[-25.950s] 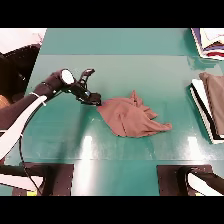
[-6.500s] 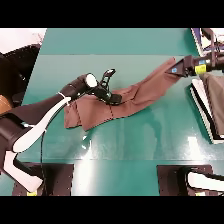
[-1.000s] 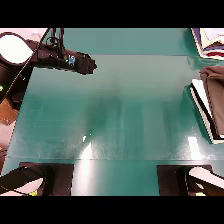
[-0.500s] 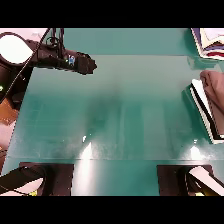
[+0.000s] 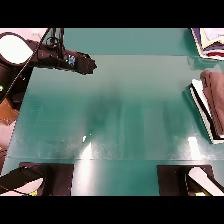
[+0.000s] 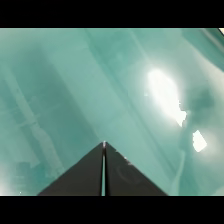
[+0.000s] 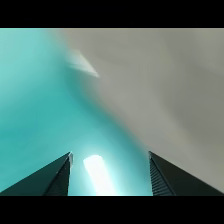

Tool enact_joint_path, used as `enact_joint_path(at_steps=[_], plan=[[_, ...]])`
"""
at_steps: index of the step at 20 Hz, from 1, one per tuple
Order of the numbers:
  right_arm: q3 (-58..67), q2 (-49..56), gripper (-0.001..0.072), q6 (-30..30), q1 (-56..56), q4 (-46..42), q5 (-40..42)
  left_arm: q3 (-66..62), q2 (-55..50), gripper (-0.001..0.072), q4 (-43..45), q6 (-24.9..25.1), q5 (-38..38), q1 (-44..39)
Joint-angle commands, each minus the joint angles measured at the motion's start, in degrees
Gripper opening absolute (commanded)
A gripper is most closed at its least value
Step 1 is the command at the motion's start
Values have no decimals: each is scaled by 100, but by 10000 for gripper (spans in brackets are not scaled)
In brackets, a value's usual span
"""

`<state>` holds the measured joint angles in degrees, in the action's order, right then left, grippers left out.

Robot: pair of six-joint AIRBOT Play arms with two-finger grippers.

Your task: Fold the shirts.

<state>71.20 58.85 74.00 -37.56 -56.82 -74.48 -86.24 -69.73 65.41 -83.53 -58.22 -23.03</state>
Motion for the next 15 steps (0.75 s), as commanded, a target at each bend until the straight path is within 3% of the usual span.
enact_joint_path(at_steps=[1, 4, 5, 7, 8, 15], plan=[[299, -4, 553, 2, 1578, 658, 317, 0, -2, 25, 28, -7, -72, -4], [334, -2, 547, 0, 2900, 568, 723, -2, -2, 25, 17, -7, -70, -2], [334, -4, 429, 0, 3259, 568, 852, -2, -2, 25, 17, -7, -72, -2], [334, -4, 83, 0, 3805, 568, 981, -2, -2, 25, 17, -7, -70, -2], [334, -4, 23, -2, 3991, 570, 994, -2, -2, 25, 17, -7, -70, -2], [334, -4, 23, -2, 4282, 573, 951, -2, -2, 25, 17, -7, -70, -2]])
